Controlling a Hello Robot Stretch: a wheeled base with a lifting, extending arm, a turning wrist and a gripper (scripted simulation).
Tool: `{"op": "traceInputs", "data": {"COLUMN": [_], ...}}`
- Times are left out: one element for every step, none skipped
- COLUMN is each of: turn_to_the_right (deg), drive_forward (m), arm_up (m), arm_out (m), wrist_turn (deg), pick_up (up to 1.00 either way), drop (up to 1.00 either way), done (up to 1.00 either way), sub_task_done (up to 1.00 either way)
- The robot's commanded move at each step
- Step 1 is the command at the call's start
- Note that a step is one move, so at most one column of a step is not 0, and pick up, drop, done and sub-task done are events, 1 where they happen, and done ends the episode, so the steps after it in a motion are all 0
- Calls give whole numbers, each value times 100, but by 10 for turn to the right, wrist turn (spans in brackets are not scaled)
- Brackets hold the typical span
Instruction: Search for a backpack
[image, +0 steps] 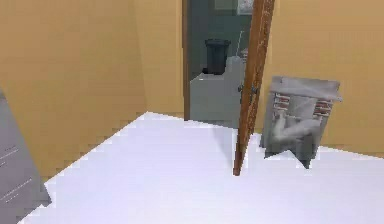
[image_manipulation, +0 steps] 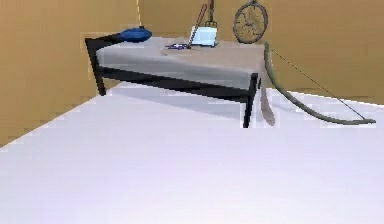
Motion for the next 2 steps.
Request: {"op": "traceInputs", "data": {"turn_to_the_right": [0, 0], "drive_forward": [100, 55], "arm_up": [0, 0], "arm_out": [0, 0], "wrist_turn": [0, 0], "pick_up": [0, 0], "drop": [0, 0], "done": [0, 0], "sub_task_done": [0, 0]}}
